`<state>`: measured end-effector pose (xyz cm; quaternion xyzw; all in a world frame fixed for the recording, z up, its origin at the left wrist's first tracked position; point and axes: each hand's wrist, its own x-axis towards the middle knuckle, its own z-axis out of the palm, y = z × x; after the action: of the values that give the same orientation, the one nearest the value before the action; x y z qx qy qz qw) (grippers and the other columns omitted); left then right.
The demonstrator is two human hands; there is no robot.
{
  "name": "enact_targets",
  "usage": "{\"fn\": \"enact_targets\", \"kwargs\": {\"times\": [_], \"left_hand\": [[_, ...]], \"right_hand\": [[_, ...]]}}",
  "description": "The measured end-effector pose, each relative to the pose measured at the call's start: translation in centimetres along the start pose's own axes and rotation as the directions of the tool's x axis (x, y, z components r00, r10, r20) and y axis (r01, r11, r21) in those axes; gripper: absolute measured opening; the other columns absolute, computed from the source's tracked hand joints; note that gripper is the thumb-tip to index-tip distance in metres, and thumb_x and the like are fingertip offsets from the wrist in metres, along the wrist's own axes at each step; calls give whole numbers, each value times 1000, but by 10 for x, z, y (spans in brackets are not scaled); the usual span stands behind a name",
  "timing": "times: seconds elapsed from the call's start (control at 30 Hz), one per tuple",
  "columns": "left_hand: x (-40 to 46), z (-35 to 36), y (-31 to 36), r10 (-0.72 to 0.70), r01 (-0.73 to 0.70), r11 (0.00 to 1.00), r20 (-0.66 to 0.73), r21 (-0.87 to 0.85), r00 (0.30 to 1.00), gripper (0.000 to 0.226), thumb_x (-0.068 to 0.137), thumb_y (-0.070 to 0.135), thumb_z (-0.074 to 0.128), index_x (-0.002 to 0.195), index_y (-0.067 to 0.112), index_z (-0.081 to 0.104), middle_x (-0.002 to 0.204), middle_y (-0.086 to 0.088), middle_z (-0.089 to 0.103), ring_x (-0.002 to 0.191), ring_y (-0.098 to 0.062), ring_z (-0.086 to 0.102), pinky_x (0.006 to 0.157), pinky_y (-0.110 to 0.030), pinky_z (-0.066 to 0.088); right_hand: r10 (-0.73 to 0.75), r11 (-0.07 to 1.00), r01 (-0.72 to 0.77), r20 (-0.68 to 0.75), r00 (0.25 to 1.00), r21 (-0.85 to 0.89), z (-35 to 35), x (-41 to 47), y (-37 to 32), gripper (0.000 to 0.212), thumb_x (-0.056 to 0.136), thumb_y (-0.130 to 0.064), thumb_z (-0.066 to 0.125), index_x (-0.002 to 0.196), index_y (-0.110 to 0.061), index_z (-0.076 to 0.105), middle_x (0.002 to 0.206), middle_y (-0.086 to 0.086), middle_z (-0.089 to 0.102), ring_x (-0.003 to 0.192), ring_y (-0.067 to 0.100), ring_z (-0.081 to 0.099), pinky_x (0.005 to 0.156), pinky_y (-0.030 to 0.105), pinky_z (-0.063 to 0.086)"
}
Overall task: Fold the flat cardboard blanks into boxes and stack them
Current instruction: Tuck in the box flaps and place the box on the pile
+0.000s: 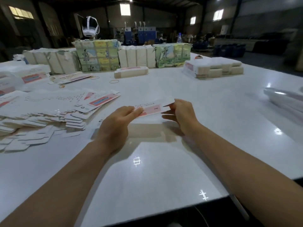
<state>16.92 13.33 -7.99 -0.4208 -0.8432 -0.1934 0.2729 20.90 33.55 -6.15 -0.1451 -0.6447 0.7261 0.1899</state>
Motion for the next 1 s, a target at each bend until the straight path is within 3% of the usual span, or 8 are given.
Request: {"fn": "enact_targets", "kwargs": {"times": [0.03, 0.1, 0.23, 0.33, 0.43, 0.57, 0.83, 1.0], "left_hand": [[0, 0, -1, -3, 3, 1000, 6, -1, 1000, 50, 85, -16, 48, 129, 6, 57, 124, -18, 59, 111, -36, 56, 86, -48, 50], [2, 1, 1, -8, 8, 1000, 6, -12, 1000, 49, 84, -16, 47, 128, 4, 57, 124, -20, 58, 112, -37, 55, 89, -46, 49], [3, 5, 10, -11, 11, 1000, 32, -4, 999, 42, 84, -9, 53, 125, -1, 58, 127, -20, 57, 116, -38, 53, 94, -45, 46], [9, 7, 13, -73, 70, 996, 48, 60, 996, 47, 83, 18, 68, 125, 5, 53, 140, -15, 45, 130, -35, 39, 107, -53, 32], [14, 7, 13, -163, 159, 984, 47, 84, 986, 69, 81, 46, 65, 136, 13, 40, 145, -10, 37, 133, -31, 30, 112, -56, 16], [18, 5, 14, -92, 78, 977, 63, 196, 994, 87, 79, 60, 56, 143, 6, 35, 138, -15, 44, 122, -35, 40, 104, -49, 27], [18, -1, 19, -57, 39, 980, 85, 197, 995, 99, 74, 74, 33, 142, 2, 34, 133, -15, 47, 114, -34, 44, 96, -46, 33], [17, 0, 24, -61, 52, 989, 60, 138, 996, 83, 73, 65, 57, 130, 5, 47, 117, -14, 55, 101, -33, 50, 85, -42, 39]], "right_hand": [[91, 968, -101, 53, 994, 231, -4, -1, -5, 29, 92, -8, 37, 76, -1, 60, 73, 19, 66, 64, 33, 68, 57, 40, 59], [176, 896, -231, 174, 969, 378, -8, -3, -11, 32, 95, -26, 43, 76, -4, 58, 66, 15, 66, 60, 33, 69, 49, 37, 57], [105, 953, -176, 277, 955, 246, -5, -7, -8, 13, 96, -5, 44, 92, -3, 56, 72, 12, 72, 64, 25, 71, 51, 29, 56], [51, 975, -117, 327, 944, 187, -4, -6, -5, 19, 96, 3, 42, 98, -6, 59, 84, 12, 73, 73, 25, 71, 54, 28, 57], [19, 985, -87, 405, 914, 150, -3, -6, -3, 22, 95, 4, 44, 104, -8, 60, 95, 12, 71, 81, 26, 71, 57, 27, 57], [3, 992, -55, 408, 913, 114, -5, -4, -3, 27, 87, 9, 47, 107, -7, 58, 100, 16, 69, 83, 27, 70, 56, 27, 56], [12, 995, -56, 485, 875, 77, -7, -6, -4, 29, 77, -3, 67, 106, -8, 66, 90, 10, 72, 74, 21, 68, 43, 22, 48], [-11, 993, 55, 397, 918, -100, -7, -5, 1, 19, 83, 0, 60, 83, -13, 74, 67, 8, 66, 54, 16, 55, 42, 24, 44]]}}
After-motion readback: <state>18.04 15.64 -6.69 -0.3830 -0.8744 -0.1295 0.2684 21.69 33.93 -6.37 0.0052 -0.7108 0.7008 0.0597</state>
